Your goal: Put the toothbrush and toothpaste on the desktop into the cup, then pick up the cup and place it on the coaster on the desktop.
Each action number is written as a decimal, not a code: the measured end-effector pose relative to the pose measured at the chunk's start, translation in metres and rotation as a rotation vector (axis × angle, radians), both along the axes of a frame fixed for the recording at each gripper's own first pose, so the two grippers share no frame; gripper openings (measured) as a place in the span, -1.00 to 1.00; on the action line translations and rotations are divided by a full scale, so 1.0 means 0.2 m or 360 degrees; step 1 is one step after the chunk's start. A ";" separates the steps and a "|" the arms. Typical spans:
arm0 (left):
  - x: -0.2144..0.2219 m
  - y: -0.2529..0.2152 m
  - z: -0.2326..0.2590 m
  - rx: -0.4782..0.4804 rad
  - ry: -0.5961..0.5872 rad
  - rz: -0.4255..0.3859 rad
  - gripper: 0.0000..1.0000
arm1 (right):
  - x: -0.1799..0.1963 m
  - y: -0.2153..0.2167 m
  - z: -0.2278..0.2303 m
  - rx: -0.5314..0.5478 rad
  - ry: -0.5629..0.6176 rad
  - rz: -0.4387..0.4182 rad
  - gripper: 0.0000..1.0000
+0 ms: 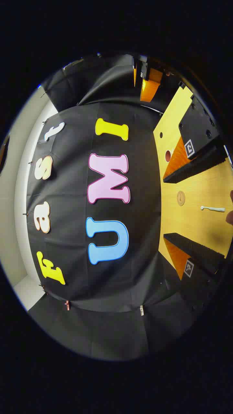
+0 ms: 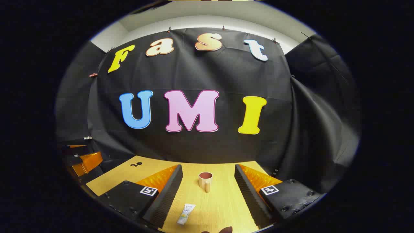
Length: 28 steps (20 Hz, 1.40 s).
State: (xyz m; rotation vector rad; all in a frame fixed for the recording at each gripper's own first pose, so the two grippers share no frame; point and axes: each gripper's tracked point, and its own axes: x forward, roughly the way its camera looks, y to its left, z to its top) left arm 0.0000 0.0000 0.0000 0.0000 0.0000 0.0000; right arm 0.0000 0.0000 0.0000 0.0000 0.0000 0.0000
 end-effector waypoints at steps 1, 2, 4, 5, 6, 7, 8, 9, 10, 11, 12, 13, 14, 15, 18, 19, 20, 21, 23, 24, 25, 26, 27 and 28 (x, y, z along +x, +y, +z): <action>0.00 0.00 0.00 -0.0001 0.0003 -0.0002 0.96 | 0.00 0.00 0.00 -0.0001 0.0002 0.0003 0.99; 0.00 0.00 0.00 -0.0002 0.0004 -0.0002 0.96 | 0.00 0.01 0.00 -0.0001 0.0001 0.0006 0.98; 0.00 0.01 0.00 -0.0004 0.0006 -0.0001 0.96 | 0.00 0.02 0.00 -0.0007 0.0005 0.0011 0.98; 0.00 0.01 0.00 -0.0006 0.0006 -0.0002 0.96 | 0.00 0.02 0.00 -0.0010 0.0006 0.0012 0.98; 0.00 0.01 -0.01 -0.0005 0.0009 -0.0002 0.96 | 0.00 0.03 0.00 -0.0011 0.0007 0.0016 0.98; 0.00 0.01 -0.01 -0.0005 0.0011 -0.0003 0.96 | 0.01 0.04 0.00 -0.0012 0.0009 0.0019 0.98; 0.00 0.02 -0.01 -0.0006 0.0011 -0.0003 0.96 | 0.01 0.04 -0.01 -0.0013 0.0010 0.0020 0.98; 0.00 0.02 -0.01 -0.0007 0.0010 -0.0001 0.96 | 0.01 0.04 0.00 -0.0014 0.0011 0.0019 0.98; 0.01 0.02 -0.01 -0.0008 0.0010 -0.0002 0.96 | 0.01 0.04 0.00 -0.0014 0.0011 0.0021 0.99; 0.01 0.03 0.00 -0.0008 0.0008 -0.0001 0.96 | 0.02 0.04 -0.01 -0.0016 0.0010 0.0018 0.98; 0.01 0.03 -0.01 -0.0008 0.0008 -0.0002 0.96 | 0.02 0.05 0.00 -0.0018 0.0010 0.0016 0.99; 0.01 0.03 -0.01 -0.0008 0.0008 -0.0005 0.96 | 0.02 0.05 0.00 -0.0020 0.0011 0.0014 0.99; 0.02 0.03 -0.01 -0.0007 0.0010 -0.0006 0.96 | 0.03 0.05 -0.01 -0.0021 0.0013 0.0015 0.99; 0.02 0.03 -0.01 -0.0007 0.0012 -0.0008 0.96 | 0.03 0.05 -0.01 -0.0021 0.0017 0.0016 0.99; 0.03 0.03 -0.03 -0.0008 0.0024 -0.0015 0.96 | 0.05 0.08 -0.04 -0.0040 0.0057 0.0038 0.98; 0.04 0.03 -0.03 -0.0009 0.0027 -0.0015 0.96 | 0.06 0.10 -0.07 -0.0051 0.0097 0.0046 0.98; 0.04 0.03 -0.04 -0.0009 0.0030 -0.0017 0.96 | 0.07 0.10 -0.10 -0.0058 0.0139 0.0052 0.99; 0.05 0.04 -0.04 -0.0008 0.0035 -0.0018 0.96 | 0.09 0.11 -0.13 -0.0060 0.0188 0.0052 0.98; 0.05 0.04 -0.06 -0.0001 0.0037 -0.0019 0.96 | 0.13 0.12 -0.19 -0.0045 0.0282 0.0058 0.96; 0.06 0.05 -0.07 0.0004 0.0041 -0.0020 0.96 | 0.15 0.12 -0.23 -0.0041 0.0340 0.0058 0.96; 0.06 0.06 -0.08 0.0006 0.0048 -0.0021 0.96 | 0.18 0.13 -0.28 -0.0032 0.0393 0.0056 0.96; 0.07 0.06 -0.11 0.0004 0.0060 -0.0021 0.96 | 0.20 0.14 -0.34 -0.0020 0.0455 0.0057 0.95; 0.08 0.07 -0.12 -0.0002 0.0075 -0.0021 0.96 | 0.23 0.15 -0.40 -0.0009 0.0534 0.0066 0.95; 0.08 0.07 -0.15 -0.0009 0.0092 -0.0023 0.96 | 0.25 0.17 -0.47 0.0002 0.0613 0.0072 0.96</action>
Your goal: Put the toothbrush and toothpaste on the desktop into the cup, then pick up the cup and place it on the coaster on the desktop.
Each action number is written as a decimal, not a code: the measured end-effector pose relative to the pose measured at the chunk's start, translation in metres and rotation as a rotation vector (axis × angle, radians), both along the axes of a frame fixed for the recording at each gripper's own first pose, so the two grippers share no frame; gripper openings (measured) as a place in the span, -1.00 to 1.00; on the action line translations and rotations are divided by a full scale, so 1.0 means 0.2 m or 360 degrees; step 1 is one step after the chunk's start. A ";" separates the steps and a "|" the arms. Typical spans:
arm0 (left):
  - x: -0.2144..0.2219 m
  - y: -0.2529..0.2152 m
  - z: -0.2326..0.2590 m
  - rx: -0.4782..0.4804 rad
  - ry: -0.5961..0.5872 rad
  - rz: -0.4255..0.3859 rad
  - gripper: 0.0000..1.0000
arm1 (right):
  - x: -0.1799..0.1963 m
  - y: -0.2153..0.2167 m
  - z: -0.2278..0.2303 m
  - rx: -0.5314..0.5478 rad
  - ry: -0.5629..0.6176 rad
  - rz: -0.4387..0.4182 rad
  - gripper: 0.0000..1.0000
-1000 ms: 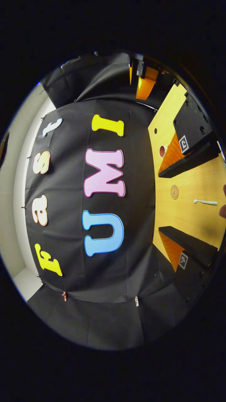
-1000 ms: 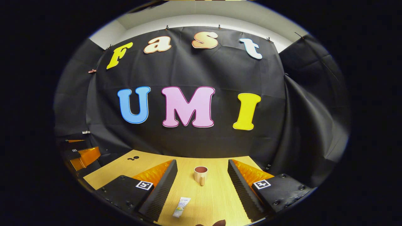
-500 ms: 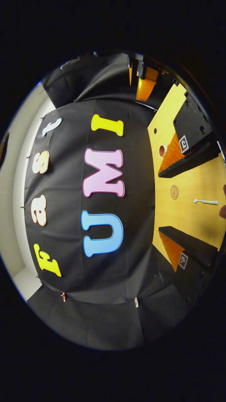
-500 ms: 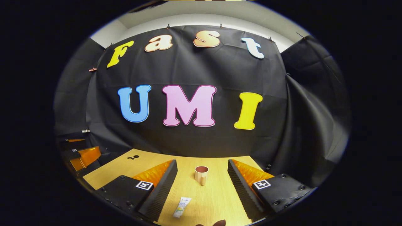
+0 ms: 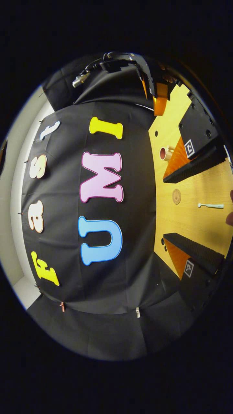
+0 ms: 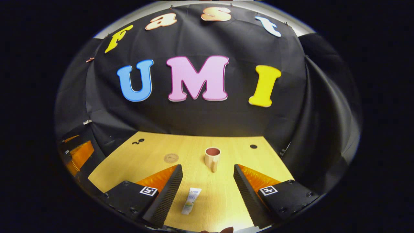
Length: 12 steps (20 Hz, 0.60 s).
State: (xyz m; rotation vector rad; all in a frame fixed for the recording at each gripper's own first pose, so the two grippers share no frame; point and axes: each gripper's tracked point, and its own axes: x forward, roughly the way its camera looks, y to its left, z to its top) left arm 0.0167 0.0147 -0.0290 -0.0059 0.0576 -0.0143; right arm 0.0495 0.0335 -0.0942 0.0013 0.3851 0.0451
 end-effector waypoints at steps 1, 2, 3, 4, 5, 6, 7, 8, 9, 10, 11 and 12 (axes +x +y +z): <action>0.01 0.01 -0.02 -0.0007 0.0013 0.0000 0.96 | 0.02 0.02 -0.08 0.0012 0.0089 0.0008 0.96; 0.01 0.02 -0.05 -0.0013 0.0030 -0.0002 0.96 | 0.03 0.04 -0.15 0.0026 0.0175 0.0016 0.96; 0.02 0.03 -0.07 -0.0014 0.0050 -0.0003 0.96 | 0.04 0.07 -0.22 0.0043 0.0254 0.0023 0.96; 0.03 0.03 -0.11 -0.0017 0.0075 -0.0006 0.96 | 0.04 0.11 -0.29 0.0058 0.0335 0.0036 0.96; 0.03 0.04 -0.14 -0.0017 0.0107 -0.0009 0.96 | 0.06 0.12 -0.37 0.0066 0.0406 0.0041 0.96; 0.04 0.05 -0.19 -0.0014 0.0149 -0.0008 0.96 | 0.07 0.14 -0.44 0.0071 0.0478 0.0047 0.96; 0.05 0.06 -0.24 -0.0013 0.0197 -0.0008 0.96 | 0.08 0.16 -0.51 0.0082 0.0538 0.0051 0.97; 0.06 0.06 -0.30 -0.0015 0.0249 -0.0011 0.96 | 0.09 0.18 -0.59 0.0083 0.0611 0.0052 0.96; 0.07 0.06 -0.36 -0.0016 0.0309 -0.0012 0.96 | 0.10 0.20 -0.67 0.0096 0.0679 0.0060 0.96; 0.07 0.07 -0.42 -0.0022 0.0354 -0.0014 0.96 | 0.12 0.22 -0.76 0.0105 0.0732 0.0052 0.98; 0.08 0.07 -0.47 -0.0027 0.0397 -0.0015 0.96 | 0.14 0.22 -0.84 0.0105 0.0793 0.0050 0.99; 0.09 0.07 -0.51 -0.0033 0.0431 -0.0021 0.96 | 0.15 0.22 -0.91 0.0102 0.0843 0.0039 0.98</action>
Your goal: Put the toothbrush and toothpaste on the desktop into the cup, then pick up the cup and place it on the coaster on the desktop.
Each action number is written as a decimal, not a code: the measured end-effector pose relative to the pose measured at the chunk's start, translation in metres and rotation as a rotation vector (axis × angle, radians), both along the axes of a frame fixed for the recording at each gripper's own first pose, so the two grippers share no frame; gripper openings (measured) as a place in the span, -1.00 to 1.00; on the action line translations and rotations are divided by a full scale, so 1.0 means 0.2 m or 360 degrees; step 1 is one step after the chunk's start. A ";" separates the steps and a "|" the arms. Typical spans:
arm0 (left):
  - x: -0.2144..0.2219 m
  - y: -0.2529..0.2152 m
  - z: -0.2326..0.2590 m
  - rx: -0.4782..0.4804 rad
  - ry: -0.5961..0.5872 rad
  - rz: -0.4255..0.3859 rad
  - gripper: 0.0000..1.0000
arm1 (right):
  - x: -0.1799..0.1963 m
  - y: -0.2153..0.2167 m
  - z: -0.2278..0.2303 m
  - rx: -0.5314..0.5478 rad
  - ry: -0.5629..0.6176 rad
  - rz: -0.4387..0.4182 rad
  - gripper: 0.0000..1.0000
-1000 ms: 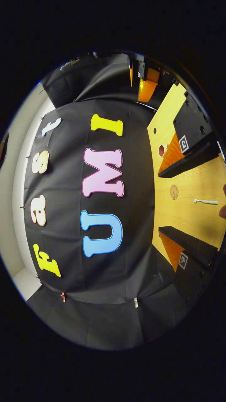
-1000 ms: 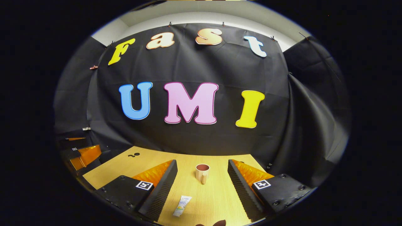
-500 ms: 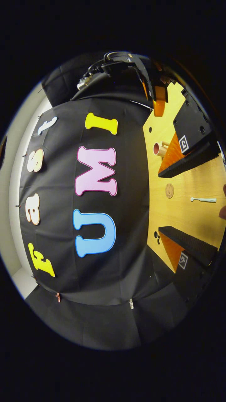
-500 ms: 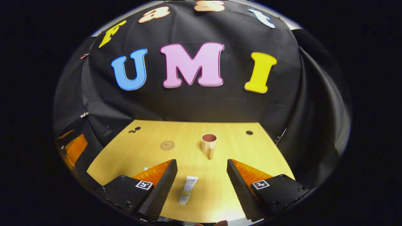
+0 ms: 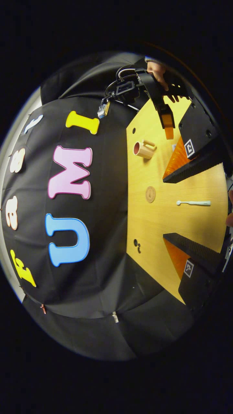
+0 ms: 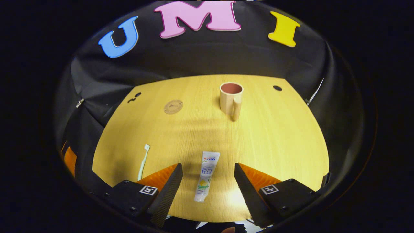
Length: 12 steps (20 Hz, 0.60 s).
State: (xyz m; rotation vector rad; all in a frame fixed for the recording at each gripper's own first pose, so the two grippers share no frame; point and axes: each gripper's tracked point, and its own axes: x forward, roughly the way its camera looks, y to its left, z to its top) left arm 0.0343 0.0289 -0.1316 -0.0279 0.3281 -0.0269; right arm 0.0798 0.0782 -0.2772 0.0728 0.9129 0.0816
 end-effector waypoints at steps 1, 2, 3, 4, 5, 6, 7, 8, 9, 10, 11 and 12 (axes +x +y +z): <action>0.01 0.00 -0.05 0.0000 0.0029 -0.0002 0.96 | 0.00 0.00 -0.07 -0.0004 0.0061 0.0000 0.98; 0.02 0.01 -0.09 -0.0002 0.0059 -0.0006 0.96 | 0.00 0.01 -0.13 -0.0008 0.0119 -0.0003 0.98; 0.03 0.00 -0.14 -0.0009 0.0101 -0.0015 0.96 | 0.00 0.01 -0.18 -0.0011 0.0165 -0.0003 0.99; 0.05 0.00 -0.20 -0.0023 0.0139 -0.0020 0.96 | 0.01 0.02 -0.24 -0.0027 0.0206 -0.0001 0.99; 0.06 -0.01 -0.24 -0.0045 0.0177 -0.0026 0.96 | 0.02 0.02 -0.28 -0.0044 0.0242 0.0002 0.99; 0.07 0.00 -0.28 -0.0066 0.0210 -0.0027 0.96 | 0.02 0.03 -0.32 -0.0061 0.0272 0.0007 1.00; 0.08 0.00 -0.32 -0.0079 0.0238 -0.0025 0.96 | 0.03 0.04 -0.35 -0.0076 0.0307 0.0011 0.99; 0.09 0.01 -0.36 -0.0086 0.0269 -0.0023 0.97 | 0.04 0.05 -0.39 -0.0083 0.0334 0.0016 0.99; 0.10 0.01 -0.39 -0.0092 0.0298 -0.0026 0.96 | 0.04 0.05 -0.41 -0.0094 0.0358 0.0016 0.98; 0.11 0.01 -0.43 -0.0095 0.0324 -0.0027 0.96 | 0.04 0.06 -0.44 -0.0110 0.0391 0.0009 0.97; 0.12 0.02 -0.46 -0.0100 0.0351 -0.0028 0.96 | 0.04 0.06 -0.46 -0.0122 0.0421 0.0004 0.92; 0.13 0.02 -0.49 -0.0103 0.0378 -0.0030 0.96 | 0.04 0.06 -0.49 -0.0135 0.0446 -0.0004 0.89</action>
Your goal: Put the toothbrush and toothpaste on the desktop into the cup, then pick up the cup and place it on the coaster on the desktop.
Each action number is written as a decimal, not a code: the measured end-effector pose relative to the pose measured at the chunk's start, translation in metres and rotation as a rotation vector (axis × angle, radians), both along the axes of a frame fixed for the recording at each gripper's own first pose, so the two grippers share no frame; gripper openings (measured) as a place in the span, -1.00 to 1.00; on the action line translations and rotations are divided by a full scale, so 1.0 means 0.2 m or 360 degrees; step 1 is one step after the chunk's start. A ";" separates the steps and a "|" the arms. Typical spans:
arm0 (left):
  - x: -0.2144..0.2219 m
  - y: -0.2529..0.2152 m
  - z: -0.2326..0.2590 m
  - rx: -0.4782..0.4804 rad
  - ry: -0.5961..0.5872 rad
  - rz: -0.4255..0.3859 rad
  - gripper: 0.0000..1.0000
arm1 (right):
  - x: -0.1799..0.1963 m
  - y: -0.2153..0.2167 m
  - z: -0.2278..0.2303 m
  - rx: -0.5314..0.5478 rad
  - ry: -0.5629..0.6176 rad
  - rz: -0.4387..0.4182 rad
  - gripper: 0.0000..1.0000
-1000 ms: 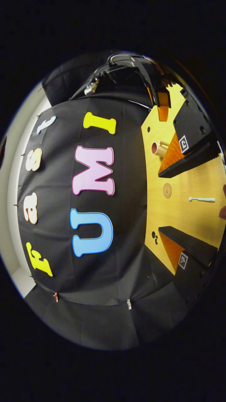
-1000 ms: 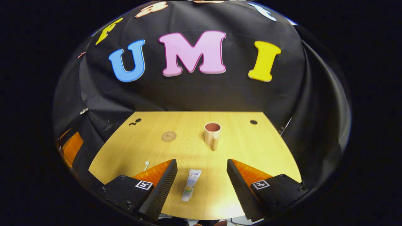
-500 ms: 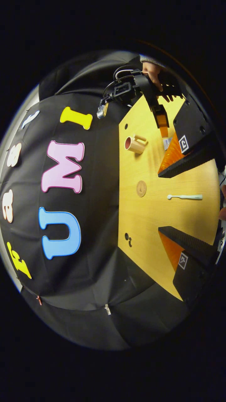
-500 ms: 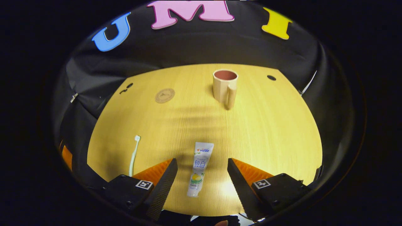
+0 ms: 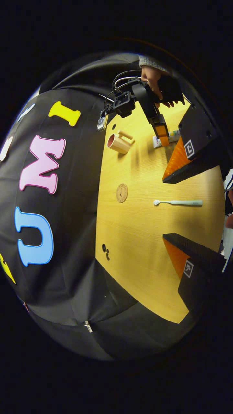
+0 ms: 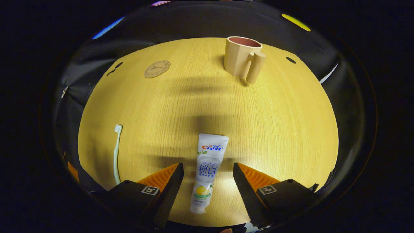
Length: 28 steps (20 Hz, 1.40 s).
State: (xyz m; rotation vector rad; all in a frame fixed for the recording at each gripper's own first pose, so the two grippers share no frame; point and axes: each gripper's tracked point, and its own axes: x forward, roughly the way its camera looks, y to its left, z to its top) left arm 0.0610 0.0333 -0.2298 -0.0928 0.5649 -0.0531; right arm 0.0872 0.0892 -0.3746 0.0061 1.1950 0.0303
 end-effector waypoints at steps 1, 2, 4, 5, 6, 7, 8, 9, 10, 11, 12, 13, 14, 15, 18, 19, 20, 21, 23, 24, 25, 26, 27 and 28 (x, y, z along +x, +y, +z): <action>0.02 0.00 -0.03 -0.0003 0.0029 -0.0002 0.95 | 0.00 0.00 -0.02 -0.0009 0.0024 -0.0007 0.80; 0.03 -0.01 -0.06 -0.0004 0.0066 -0.0007 0.95 | -0.01 0.00 -0.04 -0.0012 0.0046 -0.0013 0.76; 0.05 -0.02 -0.13 -0.0003 0.0136 -0.0018 0.95 | -0.01 0.00 -0.06 -0.0012 0.0084 -0.0035 0.69; 0.05 -0.02 -0.15 0.0003 0.0168 -0.0025 0.95 | -0.01 0.00 -0.07 -0.0010 0.0100 -0.0047 0.59; 0.06 -0.03 -0.18 0.0011 0.0200 -0.0036 0.95 | -0.01 0.00 -0.07 -0.0019 0.0112 -0.0059 0.54; 0.06 -0.05 -0.20 0.0018 0.0236 -0.0053 0.95 | 0.00 -0.01 -0.07 -0.0024 0.0102 -0.0075 0.40; 0.06 -0.06 -0.24 0.0026 0.0277 -0.0069 0.95 | 0.01 -0.01 -0.08 -0.0019 0.0114 -0.0093 0.33; 0.06 -0.07 -0.27 0.0028 0.0316 -0.0088 0.95 | 0.00 -0.01 -0.08 -0.0020 0.0123 -0.0112 0.12; 0.06 -0.09 -0.30 0.0023 0.0358 -0.0109 0.95 | 0.00 -0.01 -0.07 -0.0019 0.0137 -0.0118 0.05; 0.06 -0.10 -0.34 0.0021 0.0408 -0.0126 0.95 | 0.00 -0.01 -0.08 -0.0020 0.0147 -0.0110 0.11; 0.07 -0.11 -0.37 0.0024 0.0447 -0.0135 0.95 | 0.00 -0.01 -0.07 -0.0020 0.0150 -0.0105 -0.05; 0.09 -0.11 -0.40 0.0028 0.0484 -0.0139 0.95 | 0.00 -0.01 -0.07 -0.0019 0.0154 -0.0107 -0.16; 0.09 -0.11 -0.43 0.0030 0.0529 -0.0143 0.95 | 0.00 -0.01 -0.07 -0.0019 0.0150 -0.0105 -0.05; 0.11 -0.11 -0.46 0.0032 0.0562 -0.0138 0.95 | 0.00 -0.01 -0.07 -0.0021 0.0152 -0.0101 -0.05; 0.14 -0.12 -0.52 0.0036 0.0650 -0.0142 0.96 | 0.00 -0.01 -0.07 -0.0016 0.0156 -0.0103 -0.05; 0.16 -0.12 -0.53 0.0048 0.0671 -0.0146 0.96 | 0.00 -0.01 -0.07 -0.0013 0.0158 -0.0102 -0.05; 0.16 -0.13 -0.55 0.0059 0.0699 -0.0153 0.96 | 0.00 -0.01 -0.07 -0.0009 0.0163 -0.0102 -0.05; 0.16 -0.12 -0.57 0.0077 0.0729 -0.0158 0.95 | 0.00 -0.01 -0.07 -0.0004 0.0165 -0.0103 -0.05; 0.16 -0.11 -0.60 0.0106 0.0784 -0.0164 0.94 | 0.00 -0.01 -0.07 0.0003 0.0171 -0.0108 -0.05; 0.16 -0.11 -0.62 0.0115 0.0809 -0.0161 0.94 | 0.00 -0.01 -0.07 0.0006 0.0173 -0.0110 -0.05; 0.17 -0.10 -0.64 0.0124 0.0828 -0.0158 0.93 | 0.00 -0.01 -0.07 0.0008 0.0174 -0.0111 -0.05; 0.17 -0.11 -0.64 0.0131 0.0842 -0.0158 0.93 | 0.00 -0.01 -0.07 0.0012 0.0175 -0.0109 -0.05; 0.18 -0.12 -0.65 0.0134 0.0854 -0.0164 0.93 | 0.00 -0.01 -0.07 0.0015 0.0175 -0.0109 -0.05; 0.18 -0.11 -0.66 0.0156 0.0866 -0.0161 0.92 | 0.00 -0.01 -0.07 0.0018 0.0177 -0.0108 -0.05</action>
